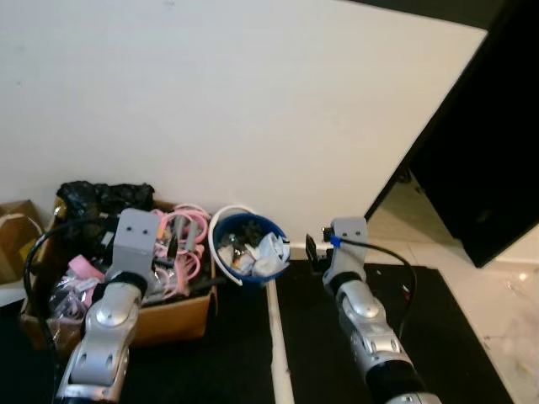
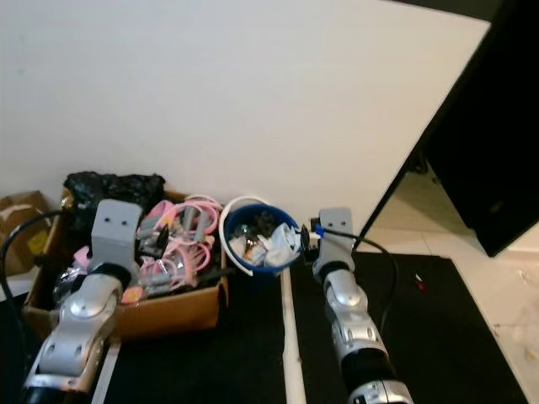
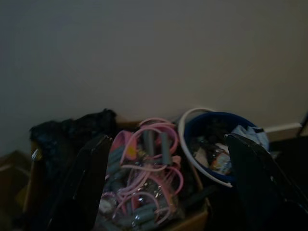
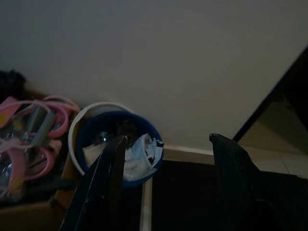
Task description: Picking trash to rubbish bin
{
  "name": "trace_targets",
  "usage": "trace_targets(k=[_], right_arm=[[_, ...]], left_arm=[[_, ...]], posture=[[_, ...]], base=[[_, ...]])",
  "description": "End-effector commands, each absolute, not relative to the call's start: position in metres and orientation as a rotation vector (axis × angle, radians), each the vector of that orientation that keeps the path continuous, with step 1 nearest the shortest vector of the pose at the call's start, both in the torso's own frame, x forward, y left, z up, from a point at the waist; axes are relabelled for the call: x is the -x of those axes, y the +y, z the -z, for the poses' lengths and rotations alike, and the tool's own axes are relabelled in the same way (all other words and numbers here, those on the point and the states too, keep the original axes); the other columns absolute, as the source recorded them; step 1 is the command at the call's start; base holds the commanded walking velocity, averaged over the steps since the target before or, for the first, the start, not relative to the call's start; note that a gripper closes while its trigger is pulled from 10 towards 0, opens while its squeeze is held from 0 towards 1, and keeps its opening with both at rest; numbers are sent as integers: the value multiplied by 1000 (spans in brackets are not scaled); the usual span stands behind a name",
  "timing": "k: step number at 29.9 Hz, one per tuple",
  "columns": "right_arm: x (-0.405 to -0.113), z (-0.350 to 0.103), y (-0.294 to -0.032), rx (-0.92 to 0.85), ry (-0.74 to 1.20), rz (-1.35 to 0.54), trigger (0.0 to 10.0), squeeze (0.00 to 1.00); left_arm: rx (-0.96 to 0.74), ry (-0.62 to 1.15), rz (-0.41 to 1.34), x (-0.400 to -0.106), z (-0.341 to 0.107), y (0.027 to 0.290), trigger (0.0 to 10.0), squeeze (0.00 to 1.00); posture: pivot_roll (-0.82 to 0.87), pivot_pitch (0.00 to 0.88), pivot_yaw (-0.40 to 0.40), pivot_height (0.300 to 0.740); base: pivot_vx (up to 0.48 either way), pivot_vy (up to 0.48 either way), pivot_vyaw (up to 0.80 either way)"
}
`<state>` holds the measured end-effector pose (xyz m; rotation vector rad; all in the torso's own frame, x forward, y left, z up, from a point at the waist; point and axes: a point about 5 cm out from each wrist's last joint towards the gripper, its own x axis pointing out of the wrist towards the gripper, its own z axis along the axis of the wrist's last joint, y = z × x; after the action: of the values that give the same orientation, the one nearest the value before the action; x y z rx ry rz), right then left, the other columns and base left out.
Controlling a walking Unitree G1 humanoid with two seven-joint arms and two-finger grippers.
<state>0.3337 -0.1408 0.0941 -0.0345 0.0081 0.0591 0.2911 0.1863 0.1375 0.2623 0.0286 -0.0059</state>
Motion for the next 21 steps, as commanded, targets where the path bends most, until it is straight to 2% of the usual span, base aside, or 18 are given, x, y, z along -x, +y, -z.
trace_targets(k=[1, 8, 21], right_arm=[[-329, -85, -142, 23, 33, -48, 10000, 0], [-316, -76, -152, 6, 28, 27, 10000, 0], [-303, -73, -162, 1, 10, 113, 10000, 0]], left_arm=[[-284, 62, 20, -288, -133, 186, 10000, 0], [-303, 55, 90, -300, -139, 177, 10000, 0], [-291, 48, 156, -317, -145, 167, 10000, 0]], posture=[[191, 133, -125, 740], [131, 133, -58, 740], [88, 129, -2, 740]], base=[[0, 0, -800], [0, 0, -800], [0, 0, -800]])
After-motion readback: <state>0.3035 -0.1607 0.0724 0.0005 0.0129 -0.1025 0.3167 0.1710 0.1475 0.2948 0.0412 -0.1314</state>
